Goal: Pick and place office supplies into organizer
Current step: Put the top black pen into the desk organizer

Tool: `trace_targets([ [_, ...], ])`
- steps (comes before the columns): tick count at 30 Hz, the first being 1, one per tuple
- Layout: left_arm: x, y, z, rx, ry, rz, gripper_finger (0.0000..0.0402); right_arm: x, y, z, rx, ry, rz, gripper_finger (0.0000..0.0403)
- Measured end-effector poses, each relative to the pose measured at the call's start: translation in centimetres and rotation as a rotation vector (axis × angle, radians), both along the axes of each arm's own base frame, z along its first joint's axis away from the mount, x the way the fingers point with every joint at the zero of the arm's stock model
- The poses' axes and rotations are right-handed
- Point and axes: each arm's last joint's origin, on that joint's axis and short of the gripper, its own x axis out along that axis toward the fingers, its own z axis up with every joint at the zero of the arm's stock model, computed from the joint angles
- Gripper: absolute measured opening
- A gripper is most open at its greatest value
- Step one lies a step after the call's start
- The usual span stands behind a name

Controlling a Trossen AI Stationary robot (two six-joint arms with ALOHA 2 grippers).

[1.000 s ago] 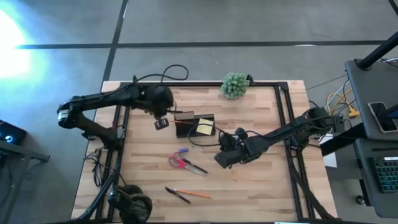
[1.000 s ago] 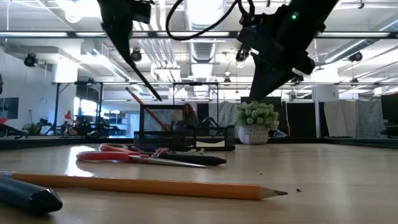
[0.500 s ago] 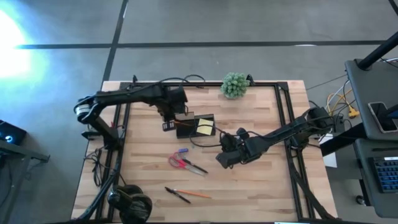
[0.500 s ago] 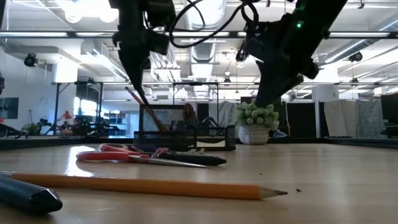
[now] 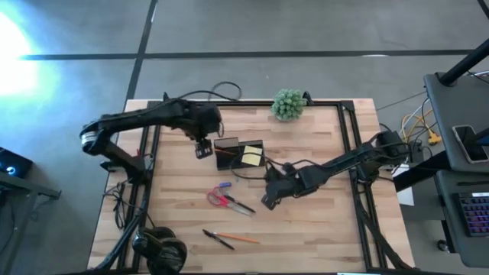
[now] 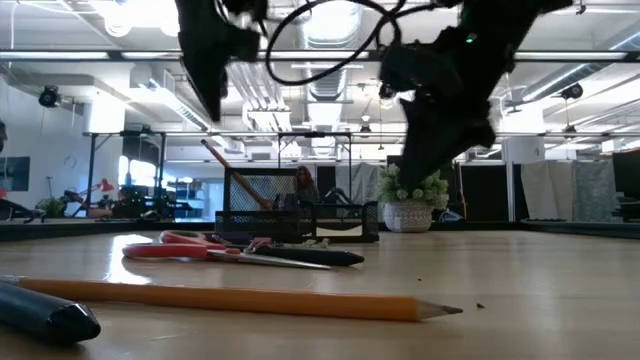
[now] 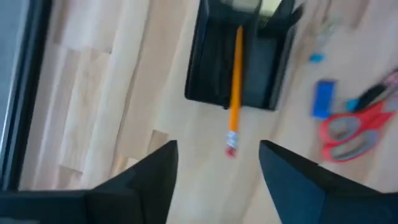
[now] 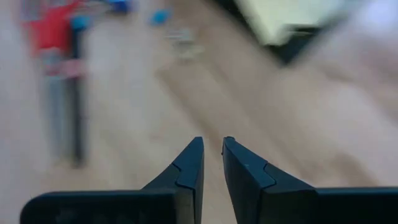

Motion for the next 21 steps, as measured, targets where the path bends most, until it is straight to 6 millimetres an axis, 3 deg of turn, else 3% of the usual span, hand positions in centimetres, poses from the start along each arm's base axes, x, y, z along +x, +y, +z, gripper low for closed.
trace_targets([
  [6,-4.2,-4.1,3.8,0.003,-0.202,-0.05,0.0229,2.0,0.5,-1.7,-0.098,-0.029,0.195,0.0076],
  [10,-6.1,-7.1,4.3,-0.03,-0.334,-0.101,0.023,2.9,1.8,-2.7,-0.161,0.002,0.342,0.01],
  [16,-7.6,-10.0,1.6,-0.079,-0.411,-0.048,0.023,3.7,4.2,-2.7,-0.052,-0.003,0.448,0.0137],
  [21,-7.9,-11.9,-1.6,-0.11,-0.445,-0.068,0.023,5.1,5.9,-2.7,-0.068,-0.026,0.448,0.0141],
])
